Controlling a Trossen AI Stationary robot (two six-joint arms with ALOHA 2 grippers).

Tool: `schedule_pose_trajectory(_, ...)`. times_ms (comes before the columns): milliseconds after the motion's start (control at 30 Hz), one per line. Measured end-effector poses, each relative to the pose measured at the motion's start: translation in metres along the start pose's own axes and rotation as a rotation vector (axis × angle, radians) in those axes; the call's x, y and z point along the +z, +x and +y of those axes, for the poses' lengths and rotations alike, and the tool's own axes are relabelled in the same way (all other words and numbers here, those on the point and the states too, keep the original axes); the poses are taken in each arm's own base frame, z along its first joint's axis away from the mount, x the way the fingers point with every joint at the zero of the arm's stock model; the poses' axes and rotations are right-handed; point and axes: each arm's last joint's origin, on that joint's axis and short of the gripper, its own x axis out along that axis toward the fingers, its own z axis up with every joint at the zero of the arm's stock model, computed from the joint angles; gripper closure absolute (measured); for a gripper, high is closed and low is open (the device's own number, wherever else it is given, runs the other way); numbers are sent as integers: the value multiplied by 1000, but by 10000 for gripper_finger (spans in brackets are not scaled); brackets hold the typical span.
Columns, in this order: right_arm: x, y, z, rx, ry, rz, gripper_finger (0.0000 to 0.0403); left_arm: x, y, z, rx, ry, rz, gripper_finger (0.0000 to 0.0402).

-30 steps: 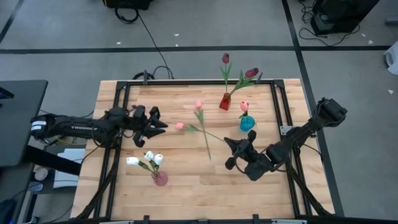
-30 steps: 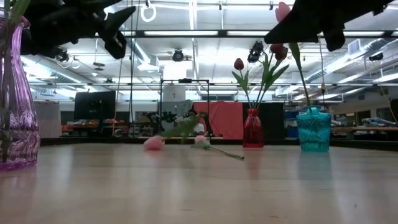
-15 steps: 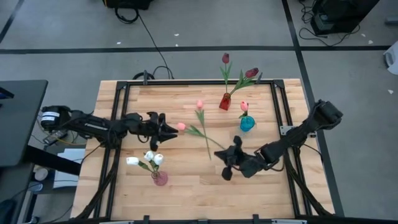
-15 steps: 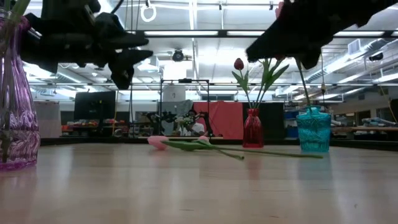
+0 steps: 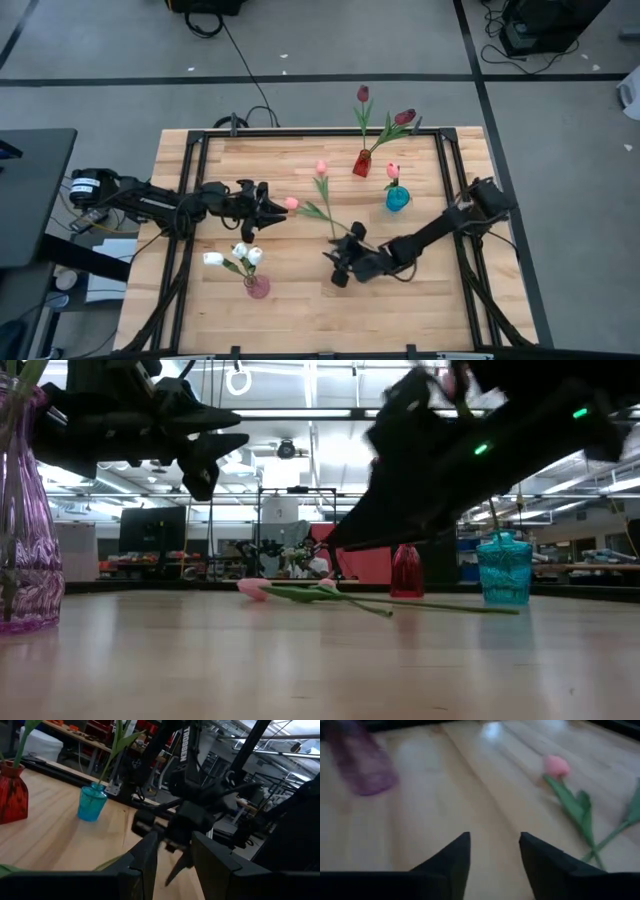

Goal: Sort flowers into vase by color
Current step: Put the left pink tulip into the blue vase

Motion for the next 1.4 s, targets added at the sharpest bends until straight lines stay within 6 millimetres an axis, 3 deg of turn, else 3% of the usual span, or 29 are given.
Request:
schedule_pose_trajectory(100,0,17,-10,-78,-19,29,189,0,0,0,-2,0,1,275)
schedule_pose_trajectory(233,3,34,-31,-145,8,55,178,0,0,0,-2,0,1,275)
schedule_pose_trajectory(533,6,51,-62,-184,-2,156,225,0,0,0,-2,0,1,275)
schedule_pose_trajectory(1000,-8,44,-63,-212,20,277,301,0,0,0,-13,-2,6,275)
schedule_pose_trajectory(1200,-8,43,-61,-183,36,294,386,0,0,0,-13,-2,6,275)
schedule_pose_trajectory(1400,-6,42,-61,-174,67,290,392,0,0,-1,-29,-14,10,275)
